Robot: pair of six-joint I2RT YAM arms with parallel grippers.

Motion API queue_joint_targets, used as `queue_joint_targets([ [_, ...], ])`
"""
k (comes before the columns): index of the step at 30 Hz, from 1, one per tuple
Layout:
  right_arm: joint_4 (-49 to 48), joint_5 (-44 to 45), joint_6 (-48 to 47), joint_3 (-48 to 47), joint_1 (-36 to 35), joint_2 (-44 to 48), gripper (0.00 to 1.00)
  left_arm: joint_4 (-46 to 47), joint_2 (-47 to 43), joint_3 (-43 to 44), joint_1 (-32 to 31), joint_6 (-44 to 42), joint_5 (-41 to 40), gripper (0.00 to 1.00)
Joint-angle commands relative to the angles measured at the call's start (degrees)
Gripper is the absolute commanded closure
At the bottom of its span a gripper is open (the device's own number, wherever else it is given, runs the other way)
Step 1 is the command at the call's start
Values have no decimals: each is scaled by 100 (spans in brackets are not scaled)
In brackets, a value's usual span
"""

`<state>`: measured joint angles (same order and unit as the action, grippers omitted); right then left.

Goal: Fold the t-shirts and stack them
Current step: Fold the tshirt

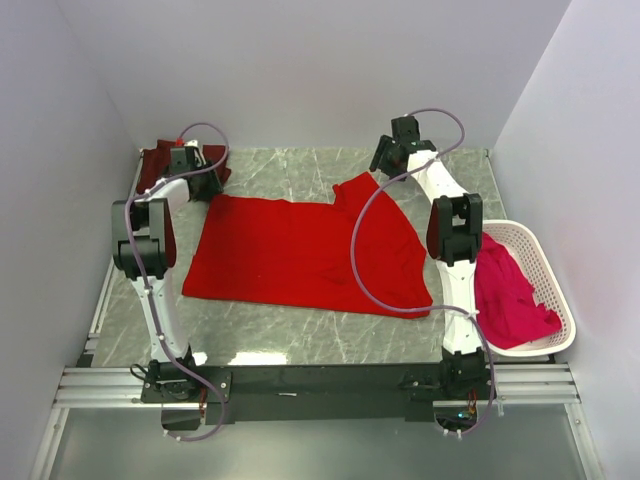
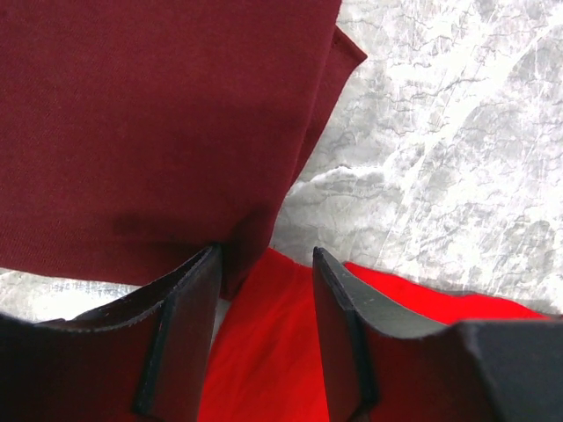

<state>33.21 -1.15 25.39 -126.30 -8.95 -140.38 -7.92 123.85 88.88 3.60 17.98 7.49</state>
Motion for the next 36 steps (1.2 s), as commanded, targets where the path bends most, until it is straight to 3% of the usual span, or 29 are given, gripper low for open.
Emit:
queue_joint_targets([
  [1,-69,9,-69,-237,60,-95,31,80,-177,-55,-113,-172,-89,49],
  [7,-87,18,-60,-202,69,-78,31,-60,-484,-143,-140,-58,-642,49],
  [17,-140,-26,-16,-149,104,-69,31,-34,-836,-459,-166,136,-722,50],
  [36,-34,-193,195,-272,166,-174,32,-139,-353,-310,-236,382,-669,52],
])
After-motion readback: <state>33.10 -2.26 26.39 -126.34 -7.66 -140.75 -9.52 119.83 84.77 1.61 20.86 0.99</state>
